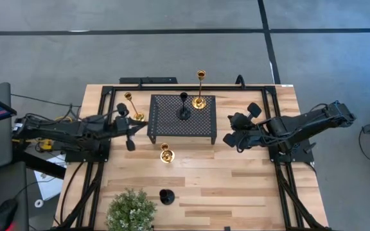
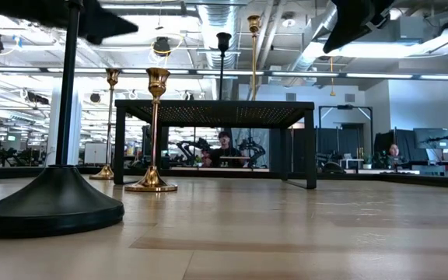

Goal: Pick & Place candle stick holders
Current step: Put the large gold candle holder on the shelf

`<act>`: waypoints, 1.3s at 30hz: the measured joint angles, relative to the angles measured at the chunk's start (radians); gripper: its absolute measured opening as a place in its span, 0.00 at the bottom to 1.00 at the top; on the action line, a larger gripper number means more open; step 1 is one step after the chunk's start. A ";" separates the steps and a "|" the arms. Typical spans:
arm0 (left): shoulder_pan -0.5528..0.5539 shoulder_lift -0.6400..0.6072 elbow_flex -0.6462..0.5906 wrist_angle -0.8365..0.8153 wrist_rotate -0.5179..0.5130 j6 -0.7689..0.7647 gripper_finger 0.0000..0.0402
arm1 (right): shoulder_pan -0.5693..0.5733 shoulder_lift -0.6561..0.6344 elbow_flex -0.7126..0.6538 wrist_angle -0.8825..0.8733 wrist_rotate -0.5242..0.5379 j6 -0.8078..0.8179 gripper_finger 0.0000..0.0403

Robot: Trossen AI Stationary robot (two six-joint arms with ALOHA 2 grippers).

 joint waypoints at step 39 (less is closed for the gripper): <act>0.864 0.259 0.560 -0.549 0.668 0.079 0.01 | -0.002 0.000 0.000 -0.032 -0.003 0.034 0.00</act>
